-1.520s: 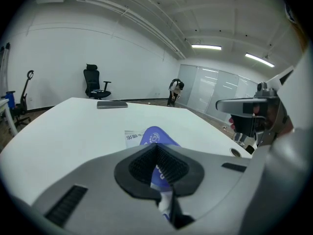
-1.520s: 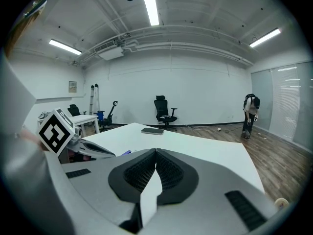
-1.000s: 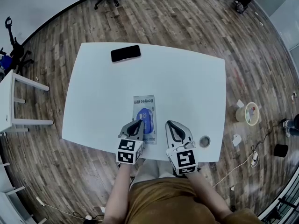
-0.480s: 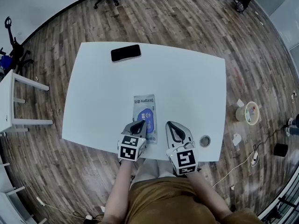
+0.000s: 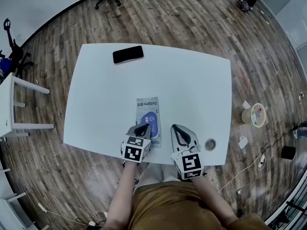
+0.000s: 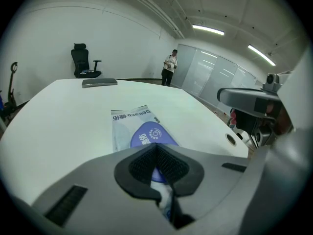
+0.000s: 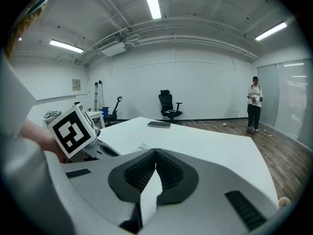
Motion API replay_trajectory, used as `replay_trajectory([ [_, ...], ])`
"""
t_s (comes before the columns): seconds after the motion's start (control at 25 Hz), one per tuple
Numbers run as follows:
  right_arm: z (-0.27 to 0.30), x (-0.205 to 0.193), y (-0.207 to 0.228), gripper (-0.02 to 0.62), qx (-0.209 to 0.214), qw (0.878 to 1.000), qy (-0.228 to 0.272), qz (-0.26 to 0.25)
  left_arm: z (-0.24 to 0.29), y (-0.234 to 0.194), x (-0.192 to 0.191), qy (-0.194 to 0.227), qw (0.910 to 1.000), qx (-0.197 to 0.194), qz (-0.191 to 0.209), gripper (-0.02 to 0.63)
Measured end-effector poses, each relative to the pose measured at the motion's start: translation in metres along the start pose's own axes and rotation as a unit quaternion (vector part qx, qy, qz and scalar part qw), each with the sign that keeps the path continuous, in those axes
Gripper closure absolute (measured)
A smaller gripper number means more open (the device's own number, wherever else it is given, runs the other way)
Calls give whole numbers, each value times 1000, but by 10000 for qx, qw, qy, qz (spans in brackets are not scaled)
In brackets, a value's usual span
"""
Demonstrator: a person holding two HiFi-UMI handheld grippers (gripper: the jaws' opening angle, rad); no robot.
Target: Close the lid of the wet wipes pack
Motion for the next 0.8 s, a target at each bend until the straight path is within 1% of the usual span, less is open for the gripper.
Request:
replay_trajectory([
  [0.24, 0, 1, 5, 586, -39, 10000, -12, 45, 4, 1, 2, -144, 9999, -17, -51, 599],
  [0.6, 1, -1, 10, 586, -58, 10000, -14, 39, 8, 2, -3, -459, 9986, 116, 229, 599],
  [0.8, 1, -2, 12, 586, -35, 10000, -30, 46, 8, 2, -3, -436, 9990, 69, 84, 598],
])
Point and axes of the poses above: the fingertips, and each gripper's own axes: z forward along the fingers, y to its right, x out of its top, the point moved 2 cm from there along -z, backward along the fingers, and after that the axes turned 11 degrees about y, right-handed, at the moved point
